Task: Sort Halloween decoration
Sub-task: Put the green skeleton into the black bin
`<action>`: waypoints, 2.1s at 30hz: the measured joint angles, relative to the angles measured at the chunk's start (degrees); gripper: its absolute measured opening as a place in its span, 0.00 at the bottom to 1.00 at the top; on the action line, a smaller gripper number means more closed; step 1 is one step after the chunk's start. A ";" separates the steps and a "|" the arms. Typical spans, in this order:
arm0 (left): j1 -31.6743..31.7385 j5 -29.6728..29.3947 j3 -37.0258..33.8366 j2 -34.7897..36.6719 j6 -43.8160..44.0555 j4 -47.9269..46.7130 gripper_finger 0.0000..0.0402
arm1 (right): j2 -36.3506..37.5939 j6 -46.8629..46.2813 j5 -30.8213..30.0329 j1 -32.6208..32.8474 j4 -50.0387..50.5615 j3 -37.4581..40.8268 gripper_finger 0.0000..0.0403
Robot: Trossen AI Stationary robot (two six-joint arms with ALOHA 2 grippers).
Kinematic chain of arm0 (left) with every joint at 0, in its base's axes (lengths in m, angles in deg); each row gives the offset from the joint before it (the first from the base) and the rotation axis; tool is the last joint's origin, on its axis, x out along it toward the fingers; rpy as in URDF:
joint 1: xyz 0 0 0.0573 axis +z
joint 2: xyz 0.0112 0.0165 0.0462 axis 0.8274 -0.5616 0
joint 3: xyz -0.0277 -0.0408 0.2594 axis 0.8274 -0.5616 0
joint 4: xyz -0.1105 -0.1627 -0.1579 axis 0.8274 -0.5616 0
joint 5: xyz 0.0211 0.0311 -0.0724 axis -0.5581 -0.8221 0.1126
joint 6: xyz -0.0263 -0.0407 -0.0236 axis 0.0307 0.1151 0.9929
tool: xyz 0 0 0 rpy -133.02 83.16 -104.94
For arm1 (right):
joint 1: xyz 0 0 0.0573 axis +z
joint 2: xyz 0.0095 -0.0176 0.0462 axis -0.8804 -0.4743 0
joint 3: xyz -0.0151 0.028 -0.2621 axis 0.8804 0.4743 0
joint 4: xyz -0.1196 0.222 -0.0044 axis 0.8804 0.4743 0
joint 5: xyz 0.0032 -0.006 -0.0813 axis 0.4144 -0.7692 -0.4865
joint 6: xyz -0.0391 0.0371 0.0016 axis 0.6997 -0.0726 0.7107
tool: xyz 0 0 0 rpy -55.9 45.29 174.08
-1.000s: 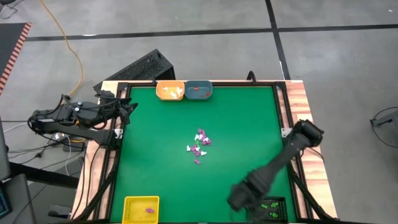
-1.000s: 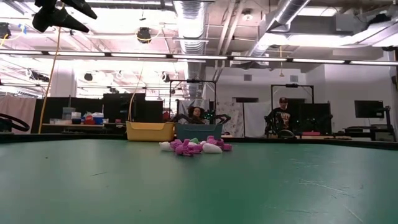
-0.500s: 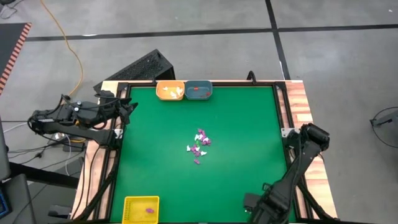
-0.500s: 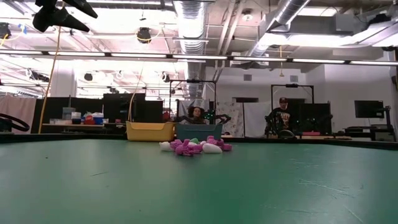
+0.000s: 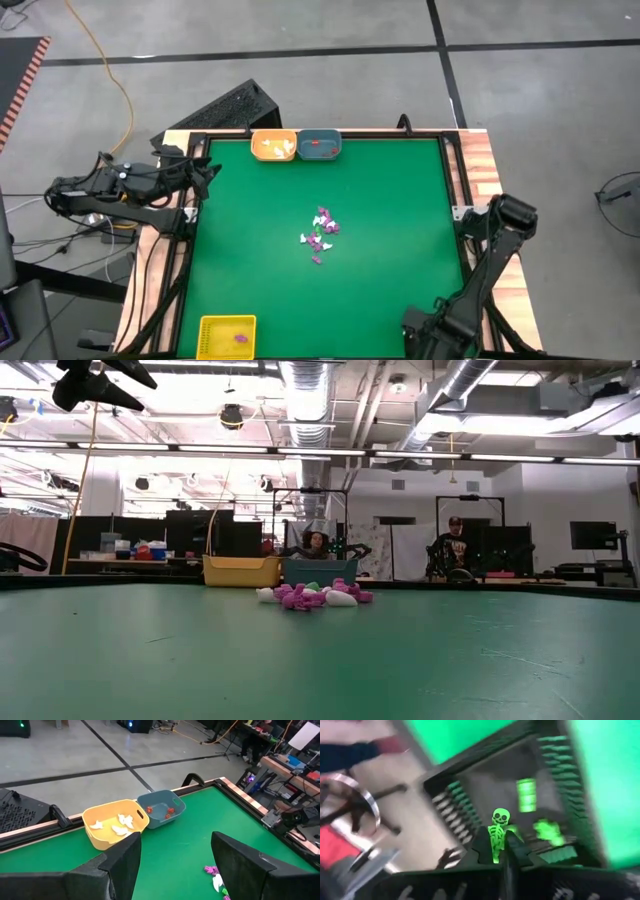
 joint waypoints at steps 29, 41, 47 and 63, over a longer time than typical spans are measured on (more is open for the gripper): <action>-0.02 -0.45 0.00 0.00 0.44 -0.13 0.58 | 2.12 15.62 -6.70 -14.99 2.82 -0.59 0.44; -0.01 -0.11 0.00 0.00 0.42 -0.23 0.58 | 0.93 34.82 -26.94 -40.54 -16.28 -0.77 0.41; 0.00 -0.09 0.00 0.00 0.39 -0.50 0.58 | -1.64 41.04 -26.92 -46.66 -25.50 -0.44 0.41; -0.02 -0.08 0.00 0.00 0.46 -1.84 0.58 | -11.70 39.49 -26.65 -49.60 -31.01 -0.61 0.41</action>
